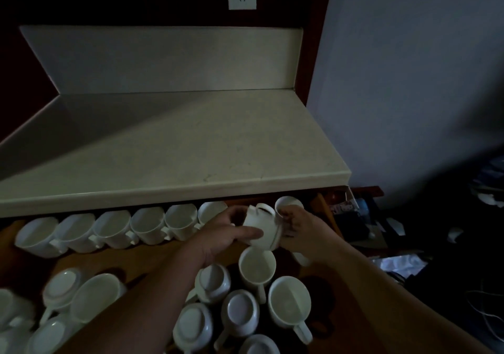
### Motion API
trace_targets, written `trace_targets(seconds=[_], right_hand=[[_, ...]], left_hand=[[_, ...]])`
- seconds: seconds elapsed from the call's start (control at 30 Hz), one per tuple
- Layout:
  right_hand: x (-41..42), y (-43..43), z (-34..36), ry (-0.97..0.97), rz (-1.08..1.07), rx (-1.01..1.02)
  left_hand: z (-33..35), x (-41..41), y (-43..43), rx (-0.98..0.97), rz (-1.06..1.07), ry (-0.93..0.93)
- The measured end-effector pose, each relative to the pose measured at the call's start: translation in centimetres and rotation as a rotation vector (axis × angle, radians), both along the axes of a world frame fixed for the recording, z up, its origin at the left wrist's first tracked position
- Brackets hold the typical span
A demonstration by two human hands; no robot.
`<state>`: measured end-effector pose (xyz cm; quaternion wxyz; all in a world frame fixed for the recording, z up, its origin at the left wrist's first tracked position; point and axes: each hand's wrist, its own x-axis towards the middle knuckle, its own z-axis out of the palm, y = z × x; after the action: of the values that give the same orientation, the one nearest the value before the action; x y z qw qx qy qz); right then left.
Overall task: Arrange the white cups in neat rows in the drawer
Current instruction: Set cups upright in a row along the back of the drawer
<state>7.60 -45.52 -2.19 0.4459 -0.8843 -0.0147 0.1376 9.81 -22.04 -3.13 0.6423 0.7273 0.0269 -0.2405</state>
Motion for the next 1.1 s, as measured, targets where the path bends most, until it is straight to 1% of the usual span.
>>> trace_targets(seconds=[0.07,0.17,0.3,0.4,0.47,0.63,0.7,0.83,1.0,1.1], right_hand=[[0.8,-0.5,0.5,-0.041,-0.042,-0.132],[2.0,-1.1,0.5,-0.107,-0.072,-0.358],[3.5,-0.9,-0.4,-0.037,-0.042,-0.510],[4.7,-0.6,-0.7,0.004,-0.013,-0.523],[5.3,-0.7,-1.0,0.043,-0.008,-0.496],[6.4,-1.1,-1.8,0.089,0.010,-0.474],[6.6,-1.3,-1.9,0.083,0.008,-0.469],[6.7,-1.5,-2.3,0.063,0.009,-0.464],[6.8,-1.8,-2.3,0.064,0.007,-0.474],[6.8,-1.8,-2.3,0.059,0.008,-0.471]], left_hand=[[0.3,0.3,-0.2,0.140,0.020,-0.117],[0.5,0.8,-0.6,0.244,-0.017,-0.203],[0.4,0.9,-1.4,0.403,-0.057,-0.271],[-0.4,1.3,-2.1,0.489,-0.037,-0.305],[-1.0,1.8,-2.6,0.577,-0.069,-0.325],[-2.4,2.8,-4.0,0.904,-0.218,-0.450],[-2.8,2.7,-4.6,1.001,-0.269,-0.515],[-3.4,2.8,-5.2,1.122,-0.292,-0.654],[-3.8,3.5,-5.2,1.246,-0.335,-0.737],[-4.2,4.0,-5.1,1.289,-0.317,-0.793]])
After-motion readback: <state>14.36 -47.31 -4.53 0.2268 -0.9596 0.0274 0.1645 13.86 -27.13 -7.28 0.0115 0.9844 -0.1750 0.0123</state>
